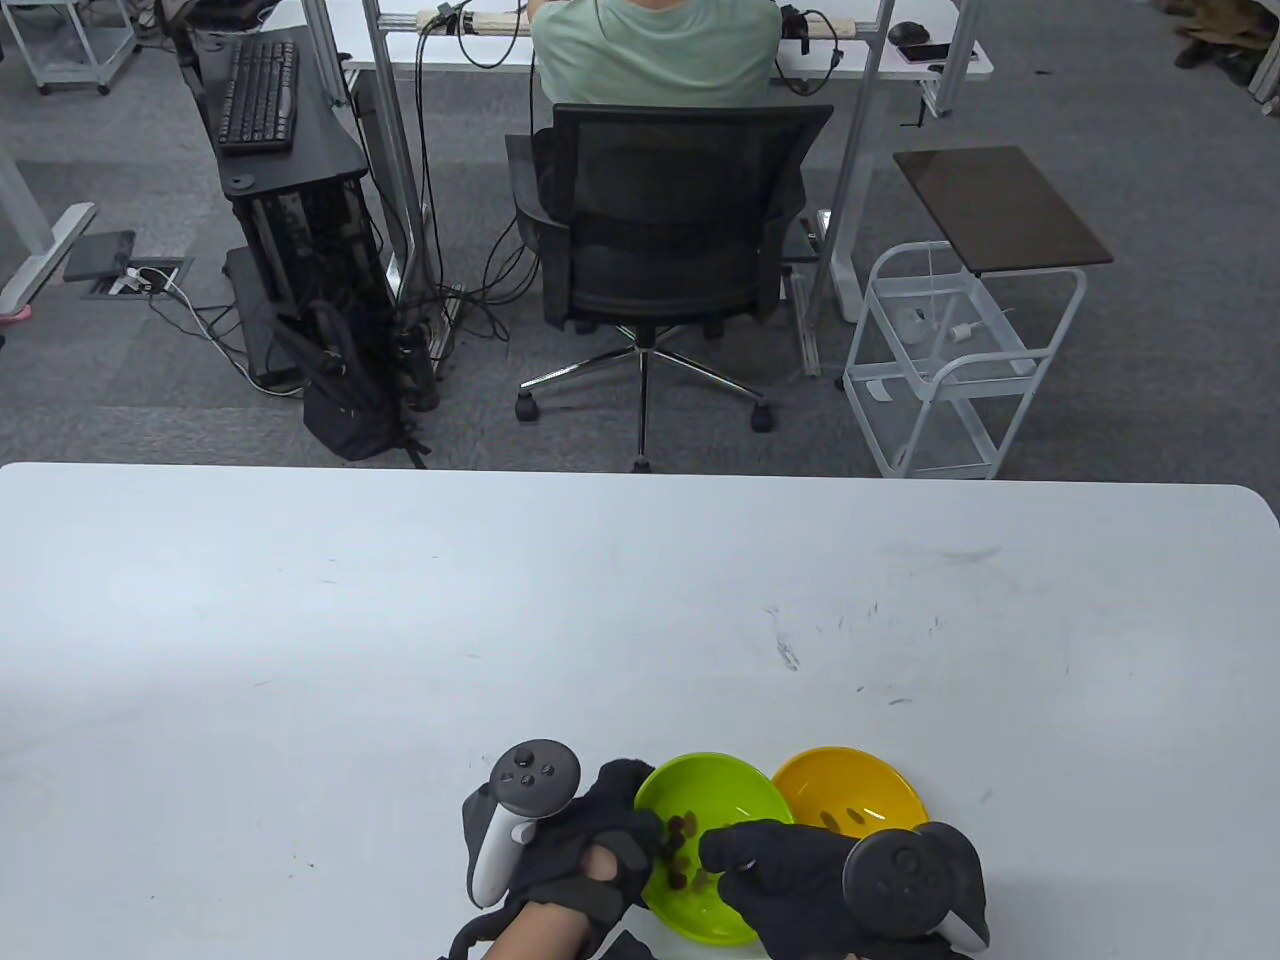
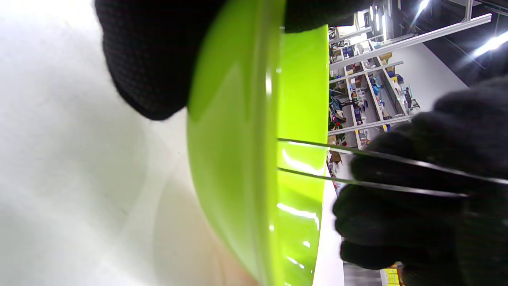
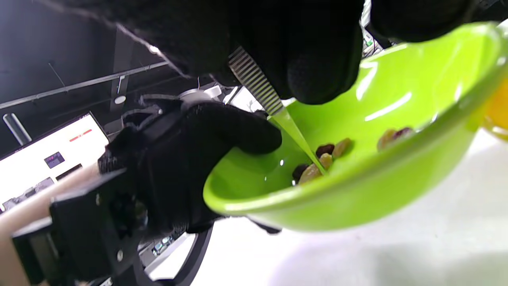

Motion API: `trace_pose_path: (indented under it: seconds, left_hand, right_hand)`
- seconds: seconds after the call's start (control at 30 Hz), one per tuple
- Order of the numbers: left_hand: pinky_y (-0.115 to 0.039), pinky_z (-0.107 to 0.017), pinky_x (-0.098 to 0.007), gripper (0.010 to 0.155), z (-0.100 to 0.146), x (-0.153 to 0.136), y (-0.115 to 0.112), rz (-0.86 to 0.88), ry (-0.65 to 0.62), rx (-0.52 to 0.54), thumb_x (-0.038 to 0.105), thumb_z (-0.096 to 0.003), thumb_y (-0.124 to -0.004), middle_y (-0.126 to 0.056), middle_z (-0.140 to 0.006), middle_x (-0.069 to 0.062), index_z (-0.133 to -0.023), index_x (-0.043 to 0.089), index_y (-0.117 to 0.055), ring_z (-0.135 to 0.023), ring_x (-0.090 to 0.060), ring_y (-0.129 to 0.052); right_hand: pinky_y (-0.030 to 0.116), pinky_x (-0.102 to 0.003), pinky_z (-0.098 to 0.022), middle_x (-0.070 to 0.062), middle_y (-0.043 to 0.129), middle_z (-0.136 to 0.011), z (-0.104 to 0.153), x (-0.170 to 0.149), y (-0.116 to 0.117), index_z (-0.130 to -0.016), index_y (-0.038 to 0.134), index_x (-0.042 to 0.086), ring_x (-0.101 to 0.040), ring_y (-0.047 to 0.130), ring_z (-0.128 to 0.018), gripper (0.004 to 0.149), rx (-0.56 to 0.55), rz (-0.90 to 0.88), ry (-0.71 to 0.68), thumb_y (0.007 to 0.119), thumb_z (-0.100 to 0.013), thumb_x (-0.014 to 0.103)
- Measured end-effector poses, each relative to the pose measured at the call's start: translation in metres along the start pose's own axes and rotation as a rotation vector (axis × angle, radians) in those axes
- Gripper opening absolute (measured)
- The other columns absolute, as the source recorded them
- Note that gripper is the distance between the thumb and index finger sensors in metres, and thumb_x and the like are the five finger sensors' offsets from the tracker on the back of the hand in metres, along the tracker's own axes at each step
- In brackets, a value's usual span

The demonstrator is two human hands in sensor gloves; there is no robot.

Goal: Pick raisins with tweezers into bowl

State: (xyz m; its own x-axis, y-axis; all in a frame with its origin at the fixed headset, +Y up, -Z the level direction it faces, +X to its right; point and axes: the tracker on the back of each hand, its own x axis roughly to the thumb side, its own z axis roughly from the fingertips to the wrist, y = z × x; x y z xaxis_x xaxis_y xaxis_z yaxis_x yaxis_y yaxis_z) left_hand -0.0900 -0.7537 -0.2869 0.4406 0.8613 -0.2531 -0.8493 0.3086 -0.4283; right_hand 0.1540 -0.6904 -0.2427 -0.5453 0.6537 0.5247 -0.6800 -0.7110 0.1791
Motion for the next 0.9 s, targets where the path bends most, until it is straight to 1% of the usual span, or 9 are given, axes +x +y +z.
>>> trace_pose_path:
  seconds: [0.07, 0.17, 0.23, 0.37, 0.43, 0.57, 0.67, 0.9]
  left_hand:
    - [-0.100, -0.038, -0.035, 0.062, 0.000, 0.000, 0.001, 0.005, 0.001, 0.001, 0.026, -0.0481, -0.070, -0.067, -0.102, -0.013, -0.105, 0.014, -0.048, -0.074, -0.038, -0.102]
    - [-0.100, -0.038, -0.035, 0.062, 0.000, 0.000, 0.002, 0.006, 0.001, 0.007, 0.026, -0.0481, -0.070, -0.067, -0.102, -0.013, -0.105, 0.014, -0.048, -0.074, -0.039, -0.101]
    - [-0.099, -0.038, -0.035, 0.062, 0.000, 0.000, 0.002, 0.010, 0.003, 0.010, 0.026, -0.0480, -0.070, -0.067, -0.102, -0.013, -0.105, 0.014, -0.048, -0.074, -0.039, -0.101]
    - [-0.099, -0.038, -0.035, 0.062, 0.000, -0.001, 0.003, 0.004, 0.008, 0.011, 0.026, -0.0480, -0.070, -0.067, -0.102, -0.013, -0.105, 0.014, -0.048, -0.074, -0.039, -0.101]
    - [-0.100, -0.038, -0.035, 0.062, 0.000, -0.001, 0.003, 0.002, 0.010, 0.011, 0.026, -0.0480, -0.070, -0.067, -0.102, -0.013, -0.105, 0.014, -0.048, -0.074, -0.039, -0.101]
    - [-0.099, -0.038, -0.035, 0.062, 0.001, -0.001, 0.005, 0.002, 0.011, 0.015, 0.026, -0.0479, -0.070, -0.067, -0.102, -0.013, -0.105, 0.014, -0.048, -0.074, -0.039, -0.102]
    - [-0.099, -0.038, -0.035, 0.062, 0.001, -0.002, 0.006, 0.005, 0.011, 0.017, 0.026, -0.0479, -0.070, -0.067, -0.102, -0.013, -0.105, 0.014, -0.048, -0.074, -0.039, -0.102]
    - [-0.099, -0.038, -0.035, 0.062, 0.001, -0.002, 0.006, 0.005, 0.015, 0.018, 0.026, -0.0480, -0.070, -0.067, -0.102, -0.013, -0.105, 0.014, -0.048, -0.074, -0.039, -0.101]
  right_hand:
    - [0.082, -0.051, -0.036, -0.011, 0.089, -0.080, 0.002, -0.003, -0.011, -0.086, 0.089, 0.022, -0.033, 0.100, -0.057, 0.042, -0.037, -0.011, 0.009, 0.088, -0.047, 0.036]
    - [0.082, -0.051, -0.037, -0.011, 0.089, -0.081, 0.006, -0.015, -0.034, -0.086, 0.090, 0.022, -0.032, 0.100, -0.057, 0.042, -0.109, -0.005, 0.039, 0.088, -0.047, 0.036]
    - [0.082, -0.051, -0.037, -0.011, 0.089, -0.080, 0.011, -0.028, -0.049, -0.086, 0.090, 0.021, -0.033, 0.100, -0.057, 0.042, -0.154, -0.011, 0.085, 0.088, -0.047, 0.036]
    - [0.082, -0.051, -0.037, -0.011, 0.089, -0.080, 0.017, -0.056, -0.062, -0.086, 0.090, 0.021, -0.033, 0.100, -0.057, 0.042, -0.158, 0.055, 0.193, 0.088, -0.047, 0.036]
    - [0.082, -0.051, -0.036, -0.011, 0.090, -0.079, 0.018, -0.071, -0.062, -0.086, 0.091, 0.021, -0.033, 0.100, -0.055, 0.042, -0.147, 0.065, 0.248, 0.088, -0.046, 0.036]
    - [0.082, -0.051, -0.036, -0.011, 0.090, -0.079, 0.021, -0.095, -0.056, -0.085, 0.091, 0.020, -0.033, 0.100, -0.055, 0.042, -0.074, 0.076, 0.352, 0.088, -0.047, 0.036]
    - [0.082, -0.051, -0.036, -0.012, 0.090, -0.079, 0.022, -0.104, -0.052, -0.085, 0.091, 0.021, -0.033, 0.100, -0.055, 0.042, -0.053, 0.090, 0.390, 0.088, -0.047, 0.036]
    - [0.082, -0.051, -0.036, -0.012, 0.090, -0.079, 0.022, -0.107, -0.049, -0.086, 0.090, 0.021, -0.033, 0.100, -0.055, 0.041, -0.012, 0.090, 0.425, 0.088, -0.048, 0.037]
